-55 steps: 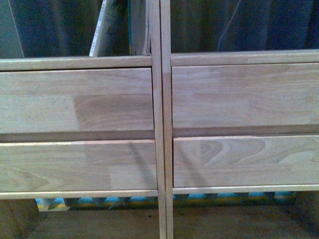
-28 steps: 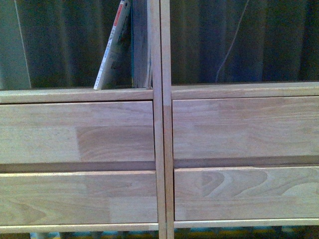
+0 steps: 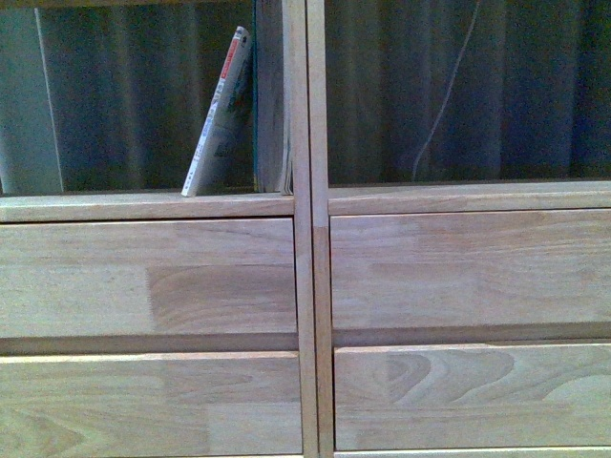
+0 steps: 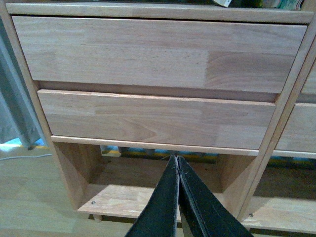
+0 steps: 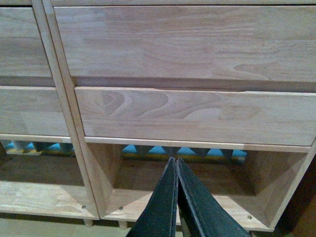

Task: Organize books on shelf

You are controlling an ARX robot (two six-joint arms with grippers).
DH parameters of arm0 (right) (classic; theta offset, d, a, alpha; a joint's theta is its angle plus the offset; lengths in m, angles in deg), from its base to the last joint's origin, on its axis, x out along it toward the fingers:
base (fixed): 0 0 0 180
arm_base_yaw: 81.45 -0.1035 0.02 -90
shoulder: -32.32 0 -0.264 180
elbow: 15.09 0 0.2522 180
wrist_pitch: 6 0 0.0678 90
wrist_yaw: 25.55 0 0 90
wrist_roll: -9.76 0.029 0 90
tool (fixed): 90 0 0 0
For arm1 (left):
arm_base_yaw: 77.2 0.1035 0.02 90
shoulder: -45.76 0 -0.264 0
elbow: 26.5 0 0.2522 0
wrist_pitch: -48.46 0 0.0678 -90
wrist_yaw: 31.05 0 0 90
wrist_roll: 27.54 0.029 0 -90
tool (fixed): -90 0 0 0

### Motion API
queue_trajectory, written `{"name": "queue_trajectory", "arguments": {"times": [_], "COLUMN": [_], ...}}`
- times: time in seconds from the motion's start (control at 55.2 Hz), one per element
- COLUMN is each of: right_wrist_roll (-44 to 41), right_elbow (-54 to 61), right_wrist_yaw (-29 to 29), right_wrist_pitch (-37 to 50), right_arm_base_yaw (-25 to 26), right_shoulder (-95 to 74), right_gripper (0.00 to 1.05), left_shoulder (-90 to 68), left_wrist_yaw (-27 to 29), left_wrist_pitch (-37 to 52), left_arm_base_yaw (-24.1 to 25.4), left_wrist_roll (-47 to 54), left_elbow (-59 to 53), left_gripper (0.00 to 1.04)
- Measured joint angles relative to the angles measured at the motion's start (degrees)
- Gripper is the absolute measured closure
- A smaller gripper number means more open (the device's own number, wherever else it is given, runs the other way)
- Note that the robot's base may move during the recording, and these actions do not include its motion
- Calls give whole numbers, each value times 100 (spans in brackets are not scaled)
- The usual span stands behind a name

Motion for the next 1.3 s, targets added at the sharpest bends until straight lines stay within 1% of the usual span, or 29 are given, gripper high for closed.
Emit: {"name": "queue_trajectory", "arguments": {"times": [0.67,0.797,0.942,0.996,1.032,1.069,1.141,1.159,1.213,1.232,1.286,1.304], "right_wrist_roll": [0,0,0,-9,-9,-11,-9,-9,-9,-9,-9,-9], "right_elbow": [0,0,0,0,0,0,0,0,0,0,0,0], "right_wrist_yaw": [0,0,-2,0,0,0,0,0,0,0,0,-2], "right_wrist_pitch": [0,0,0,0,0,0,0,0,0,0,0,0], "right_arm_base_yaw": [0,0,0,0,0,0,0,0,0,0,0,0], "right_shoulder": [0,0,0,0,0,0,0,0,0,0,0,0], "right_gripper": [102,102,102,89,80,70,56,51,41,39,29,27], "left_shoulder": [437,649,675,675,675,675,675,675,675,675,675,675], "left_wrist_yaw": [0,4,2,2,0,2,2,2,2,2,2,2], "left_wrist_pitch": [131,160,162,162,162,162,162,162,162,162,162,162], "left_arm_base_yaw": [-2,-2,-4,-4,-4,-4,-4,-4,-4,-4,-4,-4], "left_wrist_roll": [4,7,7,7,7,7,7,7,7,7,7,7], "left_elbow": [-549,-789,-789,-789,-789,-789,-789,-789,-789,-789,-789,-789], "left_gripper": [102,102,102,102,95,84,70,65,54,53,42,40]}}
